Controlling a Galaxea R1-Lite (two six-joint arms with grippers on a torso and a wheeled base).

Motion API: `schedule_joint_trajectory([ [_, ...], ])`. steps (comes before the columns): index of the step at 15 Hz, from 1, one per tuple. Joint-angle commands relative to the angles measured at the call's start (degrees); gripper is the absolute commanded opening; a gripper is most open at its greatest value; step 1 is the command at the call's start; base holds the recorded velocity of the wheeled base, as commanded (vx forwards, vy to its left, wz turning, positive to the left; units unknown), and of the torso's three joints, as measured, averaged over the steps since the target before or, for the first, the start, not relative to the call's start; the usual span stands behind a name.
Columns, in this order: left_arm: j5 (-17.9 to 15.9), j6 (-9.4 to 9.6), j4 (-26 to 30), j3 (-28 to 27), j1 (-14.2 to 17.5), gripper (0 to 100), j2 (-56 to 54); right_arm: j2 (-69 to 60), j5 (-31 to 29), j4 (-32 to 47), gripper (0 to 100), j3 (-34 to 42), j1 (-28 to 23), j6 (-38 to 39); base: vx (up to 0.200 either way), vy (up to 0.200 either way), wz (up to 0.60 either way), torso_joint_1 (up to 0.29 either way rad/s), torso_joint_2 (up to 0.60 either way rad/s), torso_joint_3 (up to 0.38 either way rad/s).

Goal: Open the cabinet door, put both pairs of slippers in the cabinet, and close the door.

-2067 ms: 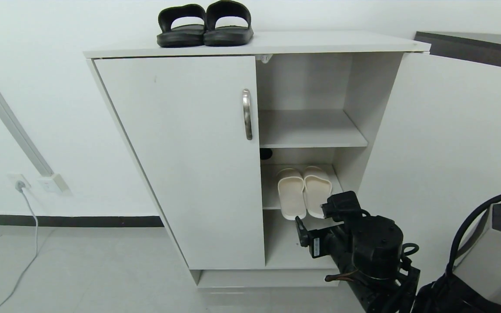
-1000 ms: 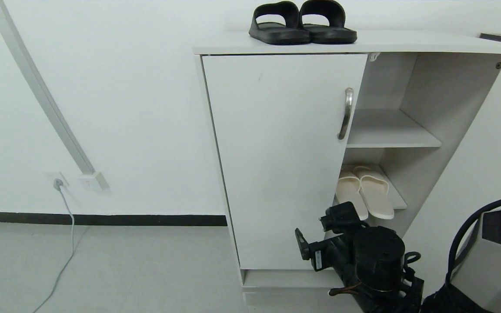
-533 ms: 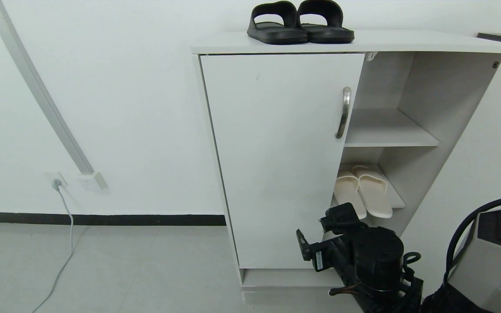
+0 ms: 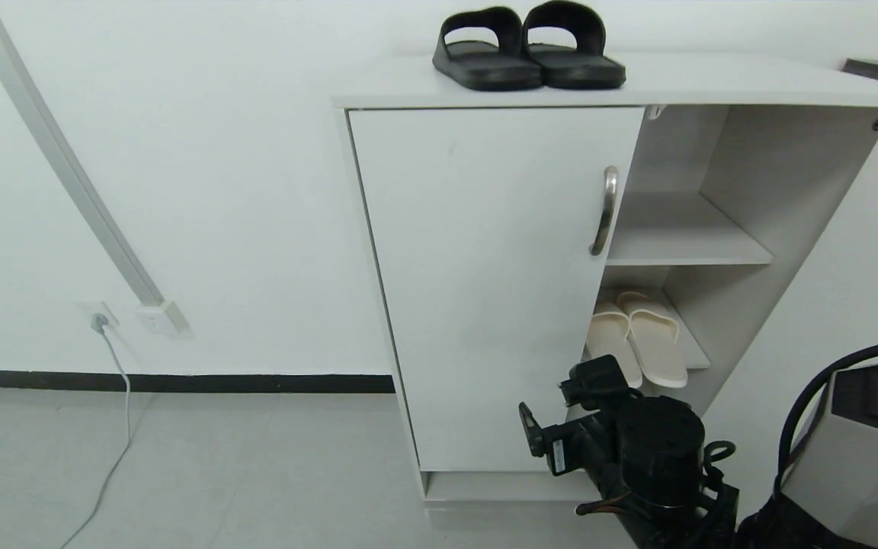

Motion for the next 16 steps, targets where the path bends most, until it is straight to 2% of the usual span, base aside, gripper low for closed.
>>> schedule_joint_trajectory([
  [1,0.0,0.01,-0.1,0.0,0.0,0,0.1,-0.1,0.1,-0.2,100,0.0,0.7,0.0,0.0,0.0,0.0,0.051,-0.59,-0.364],
  [7,0.0,-0.08,-0.1,0.0,0.0,0,0.1,0.0,0.1,-0.2,100,0.2,0.8,0.0,0.0,0.0,0.0,0.084,-0.48,-0.352],
  [16,0.0,-0.08,-0.1,0.0,0.0,0,0.1,0.0,0.1,-0.2,100,0.2,0.8,0.0,0.0,0.0,0.0,0.162,-0.48,-0.321],
])
